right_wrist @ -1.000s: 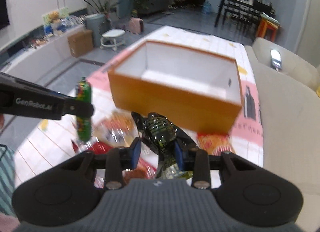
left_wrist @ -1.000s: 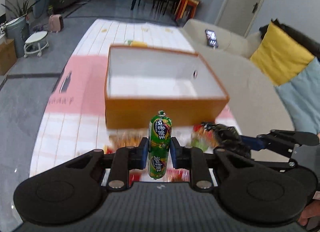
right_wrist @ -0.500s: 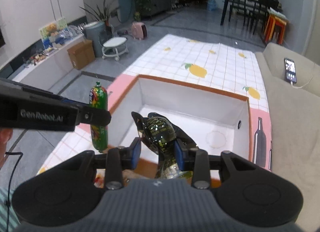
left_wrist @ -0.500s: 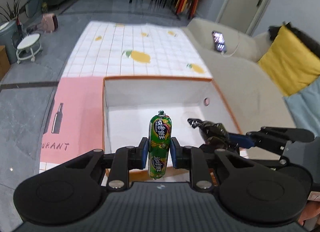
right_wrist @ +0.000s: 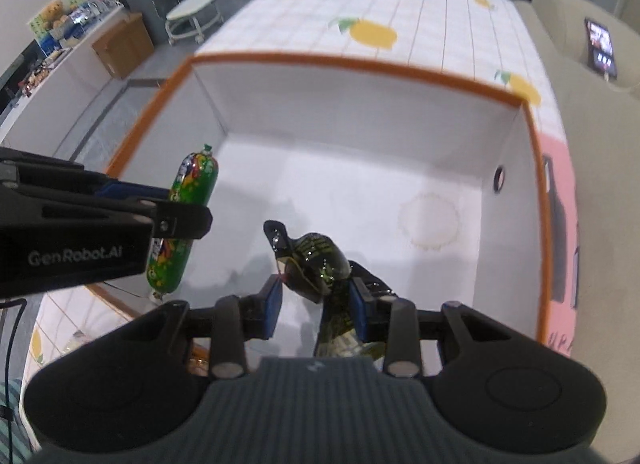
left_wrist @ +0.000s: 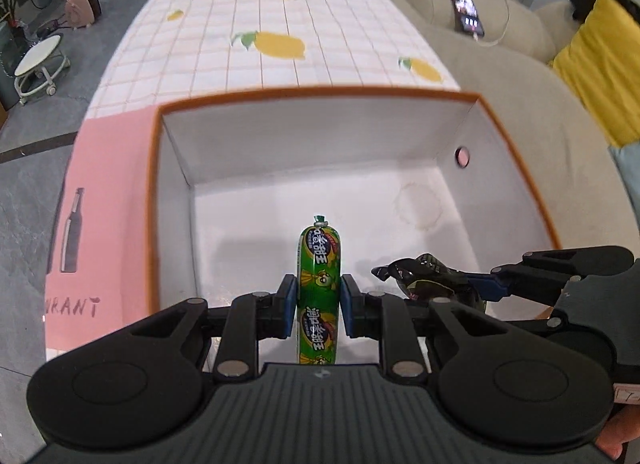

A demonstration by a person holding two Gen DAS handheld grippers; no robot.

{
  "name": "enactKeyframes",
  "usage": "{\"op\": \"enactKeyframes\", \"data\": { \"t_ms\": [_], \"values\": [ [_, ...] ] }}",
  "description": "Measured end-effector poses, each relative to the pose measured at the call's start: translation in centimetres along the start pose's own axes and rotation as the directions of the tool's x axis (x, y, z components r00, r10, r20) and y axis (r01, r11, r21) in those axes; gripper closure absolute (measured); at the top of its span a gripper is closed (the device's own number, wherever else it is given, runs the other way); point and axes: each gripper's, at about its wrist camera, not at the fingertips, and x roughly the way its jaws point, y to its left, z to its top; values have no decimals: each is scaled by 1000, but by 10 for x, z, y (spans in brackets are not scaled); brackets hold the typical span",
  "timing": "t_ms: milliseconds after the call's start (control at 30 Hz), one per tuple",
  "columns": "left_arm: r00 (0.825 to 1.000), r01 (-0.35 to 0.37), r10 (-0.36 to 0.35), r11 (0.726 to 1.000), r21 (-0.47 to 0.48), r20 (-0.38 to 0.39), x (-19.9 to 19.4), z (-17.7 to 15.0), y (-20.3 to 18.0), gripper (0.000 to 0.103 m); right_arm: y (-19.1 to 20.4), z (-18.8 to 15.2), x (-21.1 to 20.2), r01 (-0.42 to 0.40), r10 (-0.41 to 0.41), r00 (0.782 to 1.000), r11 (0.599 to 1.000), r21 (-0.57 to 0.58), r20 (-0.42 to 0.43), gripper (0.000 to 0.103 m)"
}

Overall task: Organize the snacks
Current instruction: 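Carry both snacks over the orange box and open both tools to drop them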

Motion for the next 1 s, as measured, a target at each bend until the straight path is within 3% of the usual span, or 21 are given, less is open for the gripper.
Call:
{"op": "enactKeyframes", "data": {
  "t_ms": [233, 433, 567, 767, 1000],
  "values": [
    [998, -21, 22, 1000, 22, -51, 23, -8, 1, 78, -4, -3, 24, -18, 20, 998, 999, 41, -55, 70],
    [997, -21, 24, 999, 30, -74, 26, -11, 0, 78, -6, -2, 20, -17, 19, 998, 999, 46, -54, 68],
    [998, -29, 31, 999, 29, -58, 18, -11, -2, 64, -3, 1, 12, -3, 5, 999, 999, 39, -39, 60],
    [999, -38, 38, 999, 38, 5, -13, -16, -8, 56, 4, -6, -16, 39, -39, 999, 999, 19, 17, 51],
    [986, -60, 53, 997, 38, 161, -78, -31, -15, 53, 15, -26, -81, 86, -88, 978, 996, 16, 187, 41]
  ]
}}
